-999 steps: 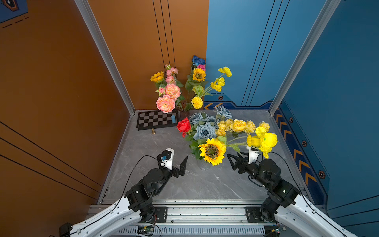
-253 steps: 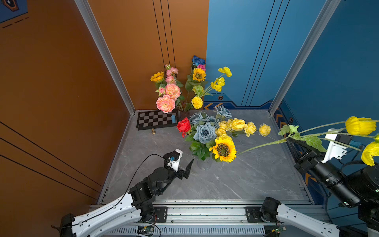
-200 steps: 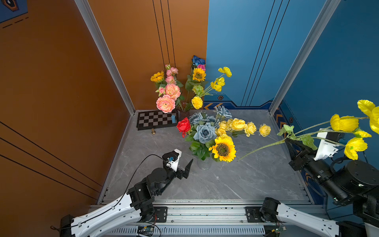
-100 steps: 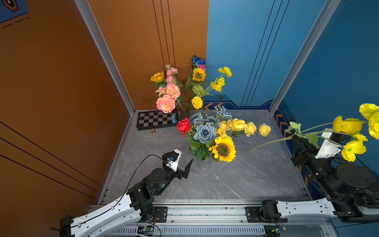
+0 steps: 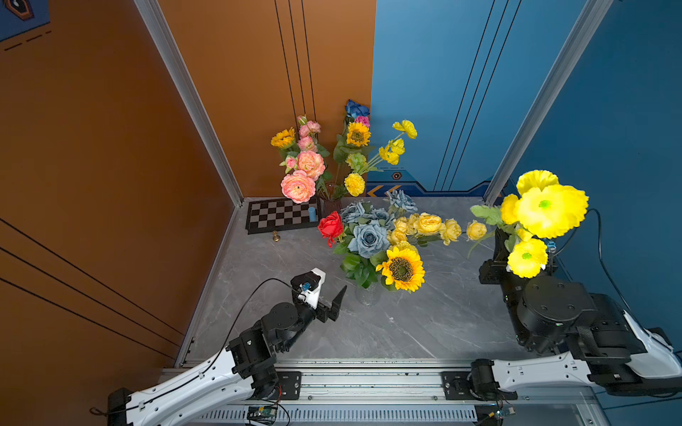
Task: Pick out yellow flowers from the vase
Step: Pick up the flower from the vase.
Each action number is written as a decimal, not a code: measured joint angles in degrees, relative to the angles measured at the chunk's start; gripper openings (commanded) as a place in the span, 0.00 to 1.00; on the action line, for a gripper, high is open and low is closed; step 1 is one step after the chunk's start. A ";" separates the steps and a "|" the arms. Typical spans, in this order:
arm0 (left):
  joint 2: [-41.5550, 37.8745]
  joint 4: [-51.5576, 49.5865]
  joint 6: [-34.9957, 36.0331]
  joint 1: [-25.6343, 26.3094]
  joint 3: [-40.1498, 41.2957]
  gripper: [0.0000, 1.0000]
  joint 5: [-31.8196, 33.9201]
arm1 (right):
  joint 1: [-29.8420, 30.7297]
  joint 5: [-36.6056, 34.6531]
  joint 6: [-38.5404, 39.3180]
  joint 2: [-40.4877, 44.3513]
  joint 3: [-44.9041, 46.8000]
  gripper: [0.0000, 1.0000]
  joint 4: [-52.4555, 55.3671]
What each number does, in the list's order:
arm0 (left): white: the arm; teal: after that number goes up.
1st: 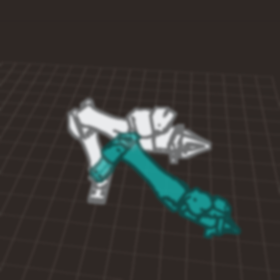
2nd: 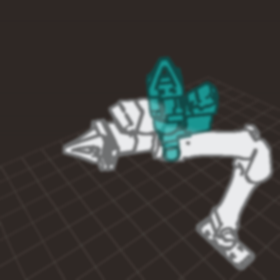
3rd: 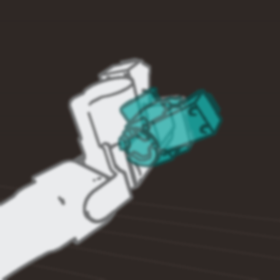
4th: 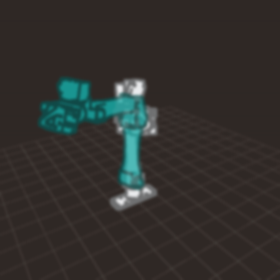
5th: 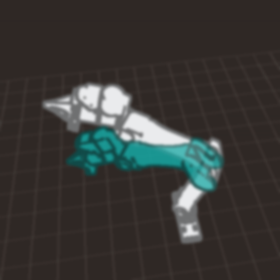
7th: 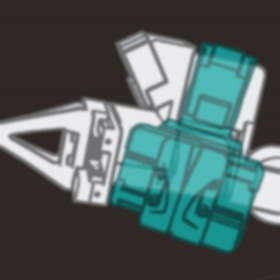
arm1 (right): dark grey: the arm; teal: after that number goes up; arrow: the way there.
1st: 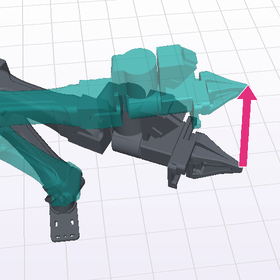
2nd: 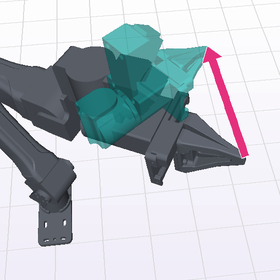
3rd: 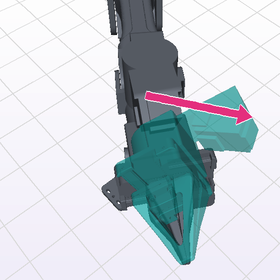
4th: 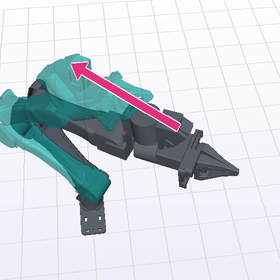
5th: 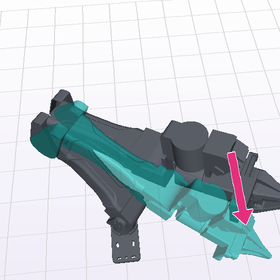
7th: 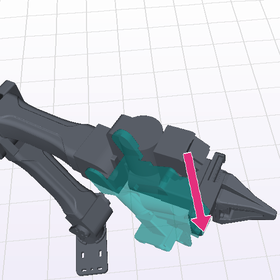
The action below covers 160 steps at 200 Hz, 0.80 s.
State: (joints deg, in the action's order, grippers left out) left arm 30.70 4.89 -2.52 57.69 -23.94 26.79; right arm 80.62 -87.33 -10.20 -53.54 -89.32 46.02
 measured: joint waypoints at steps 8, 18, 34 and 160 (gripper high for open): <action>0.00 0.00 0.13 0.11 0.00 0.98 -0.02 | -3.72 0.11 1.46 -0.55 -0.28 0.00 -1.97; -0.02 0.00 0.15 0.13 0.00 0.98 0.00 | -7.69 0.04 4.83 -0.72 -0.22 0.00 -5.73; -0.02 0.00 0.17 0.15 0.00 0.98 0.00 | -12.31 0.11 10.21 -1.51 -0.98 0.00 -11.63; -0.70 0.00 1.31 1.46 0.00 0.98 0.20 | -57.68 30.38 3.54 -25.44 -22.91 0.00 -1.36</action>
State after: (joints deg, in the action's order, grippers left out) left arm 30.00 4.89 -1.21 59.16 -23.94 26.98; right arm 22.94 -56.95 -6.66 -78.98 -112.22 44.66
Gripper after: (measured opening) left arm 0.979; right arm 0.067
